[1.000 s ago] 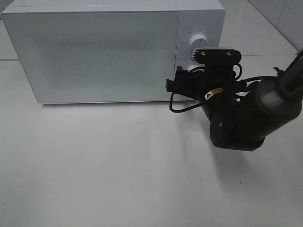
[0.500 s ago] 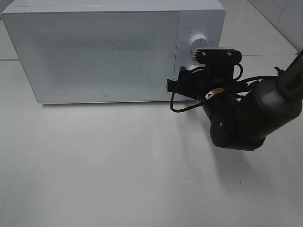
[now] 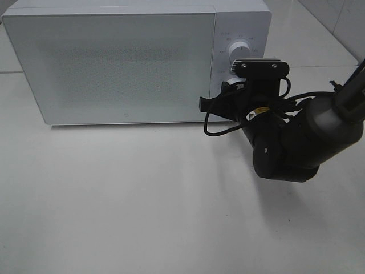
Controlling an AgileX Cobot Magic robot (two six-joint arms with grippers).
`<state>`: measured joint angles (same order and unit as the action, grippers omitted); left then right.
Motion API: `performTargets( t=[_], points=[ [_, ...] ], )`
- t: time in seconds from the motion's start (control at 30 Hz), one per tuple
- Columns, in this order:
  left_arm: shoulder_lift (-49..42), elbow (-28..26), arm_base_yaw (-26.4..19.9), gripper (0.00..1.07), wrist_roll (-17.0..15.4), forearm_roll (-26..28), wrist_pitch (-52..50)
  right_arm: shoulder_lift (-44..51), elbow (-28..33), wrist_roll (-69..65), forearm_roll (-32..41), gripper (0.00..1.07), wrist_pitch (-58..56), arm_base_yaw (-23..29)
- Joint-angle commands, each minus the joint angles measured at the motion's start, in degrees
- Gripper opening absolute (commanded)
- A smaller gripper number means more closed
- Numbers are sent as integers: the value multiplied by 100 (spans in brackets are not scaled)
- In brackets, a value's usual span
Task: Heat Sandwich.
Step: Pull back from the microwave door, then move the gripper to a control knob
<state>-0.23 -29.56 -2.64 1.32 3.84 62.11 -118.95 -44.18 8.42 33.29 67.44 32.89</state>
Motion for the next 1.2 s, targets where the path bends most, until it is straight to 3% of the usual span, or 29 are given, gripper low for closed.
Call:
performTargets(
  t=[0.03, 0.57, 1.2],
  points=[
    [-97, 6, -17, 98, 6, 6, -57, 11, -40, -46, -17, 17, 52, -6],
    [-97, 6, -17, 98, 6, 6, -57, 11, -40, -647, -11, 9, 223, -6],
    [-97, 6, -17, 98, 6, 6, -57, 11, -40, -4165, -11, 10, 699, -6]
  ],
)
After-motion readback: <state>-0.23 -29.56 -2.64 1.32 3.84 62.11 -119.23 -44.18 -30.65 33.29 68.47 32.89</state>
